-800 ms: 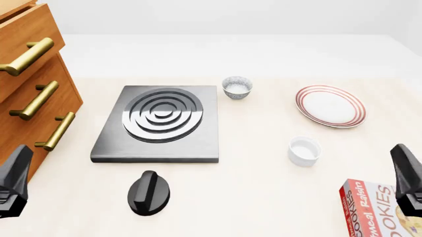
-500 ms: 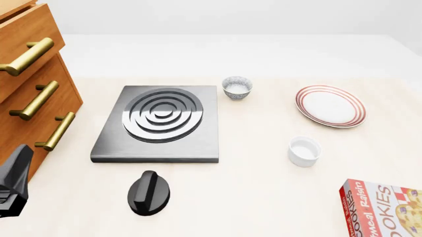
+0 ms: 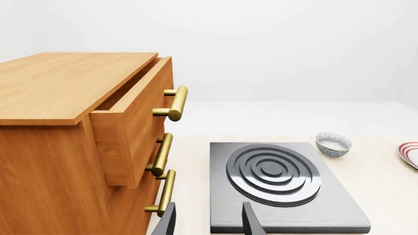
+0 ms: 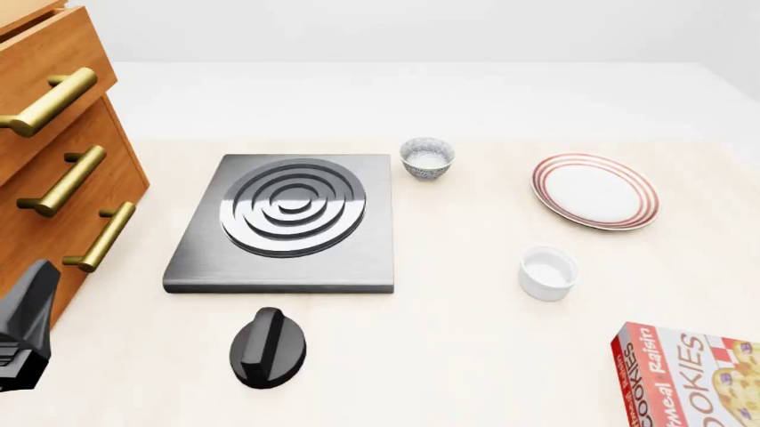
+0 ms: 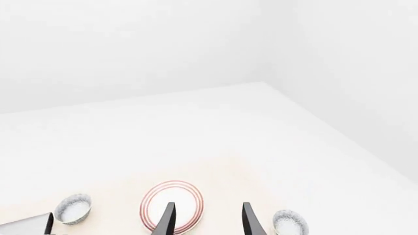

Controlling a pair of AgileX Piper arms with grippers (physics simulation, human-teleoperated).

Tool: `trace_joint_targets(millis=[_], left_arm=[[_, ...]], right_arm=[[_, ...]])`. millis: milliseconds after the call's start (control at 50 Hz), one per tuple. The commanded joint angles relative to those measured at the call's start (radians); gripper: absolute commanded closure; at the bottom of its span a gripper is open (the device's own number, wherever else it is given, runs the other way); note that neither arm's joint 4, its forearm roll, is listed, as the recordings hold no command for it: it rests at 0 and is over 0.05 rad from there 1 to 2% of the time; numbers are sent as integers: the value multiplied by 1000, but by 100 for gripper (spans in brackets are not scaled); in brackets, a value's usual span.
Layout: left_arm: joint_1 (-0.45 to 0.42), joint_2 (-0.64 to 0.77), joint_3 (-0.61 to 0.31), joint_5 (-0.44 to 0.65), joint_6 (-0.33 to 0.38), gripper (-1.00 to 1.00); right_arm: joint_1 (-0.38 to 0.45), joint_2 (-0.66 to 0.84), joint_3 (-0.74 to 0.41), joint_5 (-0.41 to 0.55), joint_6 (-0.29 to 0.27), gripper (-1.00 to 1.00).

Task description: Pick the akita bowl next to the cookies box and place it on the plate.

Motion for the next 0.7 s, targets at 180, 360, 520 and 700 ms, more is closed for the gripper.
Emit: trace_joint_targets(millis=[180,360,520,700], left_arm=[[0,1,0,-1,1,-100],[0,1,0,-1,1,-100],[0,1,0,-1,1,-100],[0,1,0,-1,0,-100]], right_arm=[[-410,470,-124,-20,-144,-100],[-557,647,-191,-78,-153,-100],[-631,758,-287,-89,-165,-100],[-684,888,-327,-141,-172,-100]])
